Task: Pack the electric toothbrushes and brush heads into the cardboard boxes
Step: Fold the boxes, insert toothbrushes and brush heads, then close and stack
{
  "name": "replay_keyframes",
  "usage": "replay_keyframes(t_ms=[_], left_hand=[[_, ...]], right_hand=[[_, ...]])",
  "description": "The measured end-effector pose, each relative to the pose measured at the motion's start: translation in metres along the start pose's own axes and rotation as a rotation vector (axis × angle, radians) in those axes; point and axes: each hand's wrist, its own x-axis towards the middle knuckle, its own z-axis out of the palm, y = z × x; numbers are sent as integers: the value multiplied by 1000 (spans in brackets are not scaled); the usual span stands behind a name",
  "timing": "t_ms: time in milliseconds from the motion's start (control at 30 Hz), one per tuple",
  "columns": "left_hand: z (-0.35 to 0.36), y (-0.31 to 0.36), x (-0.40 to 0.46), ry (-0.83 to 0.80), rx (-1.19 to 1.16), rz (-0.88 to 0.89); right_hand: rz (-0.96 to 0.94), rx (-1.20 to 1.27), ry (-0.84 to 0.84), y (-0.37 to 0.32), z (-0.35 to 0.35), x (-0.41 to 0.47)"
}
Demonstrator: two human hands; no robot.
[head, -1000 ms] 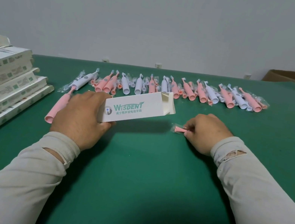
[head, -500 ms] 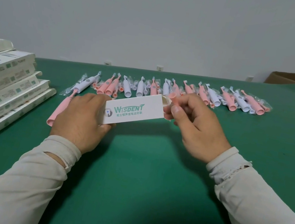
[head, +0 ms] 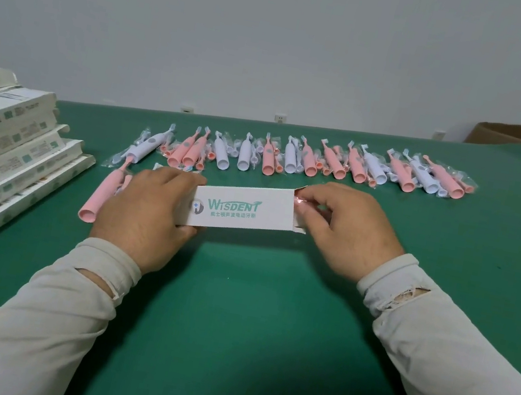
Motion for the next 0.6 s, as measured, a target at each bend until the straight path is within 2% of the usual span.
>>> replay_keyframes(t_ms=[133, 200, 367, 600], left_hand=[[0, 0, 0, -14, -23, -12], [-1, 1, 0, -8, -36, -8], [-1, -1, -1, 13, -67, -57], [-2, 2, -2, 6, -62, -38]], right_hand=[[-6, 237, 107, -4, -5, -1], [52, 338, 152, -3, -3, 1], [225, 669, 87, -2, -2, 3], [236, 550, 252, -2, 7, 4]])
